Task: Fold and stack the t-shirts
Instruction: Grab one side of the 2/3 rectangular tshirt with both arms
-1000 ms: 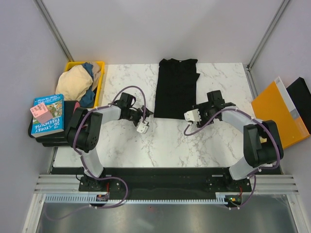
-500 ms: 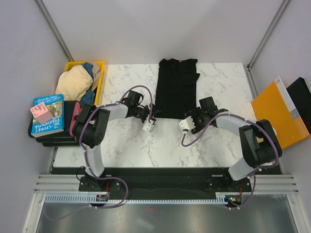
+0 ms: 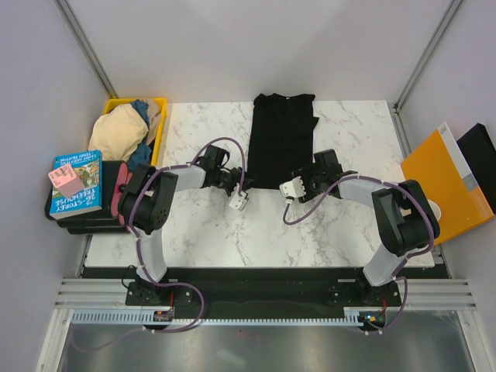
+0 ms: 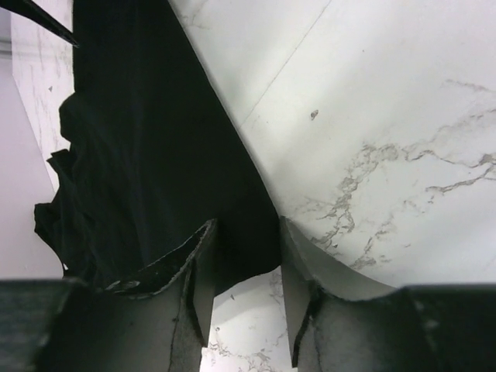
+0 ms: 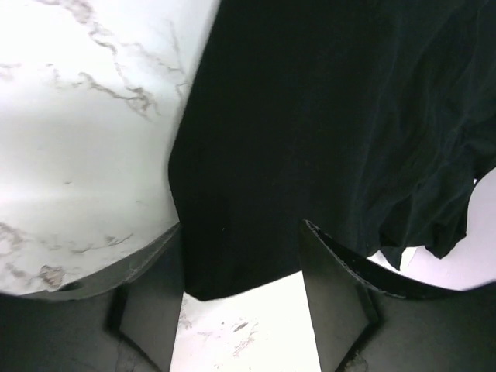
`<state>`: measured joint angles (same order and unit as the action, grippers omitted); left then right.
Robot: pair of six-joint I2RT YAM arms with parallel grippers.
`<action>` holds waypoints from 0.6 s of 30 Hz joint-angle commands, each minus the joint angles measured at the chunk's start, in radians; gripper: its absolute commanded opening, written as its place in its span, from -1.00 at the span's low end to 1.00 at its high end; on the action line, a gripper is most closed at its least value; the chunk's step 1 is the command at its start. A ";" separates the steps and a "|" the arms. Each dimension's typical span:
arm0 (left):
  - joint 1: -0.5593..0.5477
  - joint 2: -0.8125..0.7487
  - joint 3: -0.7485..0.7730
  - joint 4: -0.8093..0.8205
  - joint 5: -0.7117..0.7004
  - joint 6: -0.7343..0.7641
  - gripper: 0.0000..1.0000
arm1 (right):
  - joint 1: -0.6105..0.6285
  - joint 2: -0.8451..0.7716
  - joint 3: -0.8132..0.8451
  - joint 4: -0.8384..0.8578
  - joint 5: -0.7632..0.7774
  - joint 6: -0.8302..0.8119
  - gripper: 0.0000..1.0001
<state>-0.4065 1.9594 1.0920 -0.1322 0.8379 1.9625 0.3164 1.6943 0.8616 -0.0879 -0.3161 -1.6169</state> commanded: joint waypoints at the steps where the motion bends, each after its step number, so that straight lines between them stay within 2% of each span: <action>1: -0.005 0.035 0.025 -0.014 -0.028 0.199 -0.20 | 0.001 0.073 0.013 -0.067 0.009 0.051 0.20; 2: -0.005 0.039 0.026 -0.020 -0.034 0.206 -0.24 | 0.001 0.076 0.016 -0.070 0.005 0.051 0.12; 3: -0.006 0.042 0.029 -0.027 -0.046 0.213 -0.36 | 0.003 0.080 0.019 -0.079 0.005 0.051 0.02; 5: -0.005 0.052 0.034 -0.035 -0.057 0.216 -0.50 | 0.004 0.084 0.027 -0.095 0.009 0.051 -0.33; 7: -0.005 0.052 0.046 -0.059 -0.069 0.199 -0.81 | 0.004 0.077 0.031 -0.122 0.014 0.055 -0.72; 8: -0.006 0.049 0.048 -0.064 -0.069 0.194 -0.96 | 0.004 0.073 0.033 -0.136 0.018 0.052 -0.82; 10: -0.006 0.035 0.046 -0.093 -0.072 0.165 -0.96 | 0.004 0.048 0.042 -0.193 0.018 0.052 -1.00; 13: -0.005 -0.031 0.055 -0.154 -0.062 0.083 -0.96 | 0.006 0.001 0.101 -0.353 -0.020 0.075 -1.00; 18: 0.012 -0.210 0.074 -0.443 -0.020 -0.010 -0.96 | 0.004 -0.122 0.171 -0.643 -0.098 0.100 -1.00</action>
<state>-0.4126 1.9175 1.1267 -0.3141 0.7887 1.9743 0.3218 1.6958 0.9703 -0.3935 -0.3424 -1.5612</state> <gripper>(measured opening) 0.039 0.029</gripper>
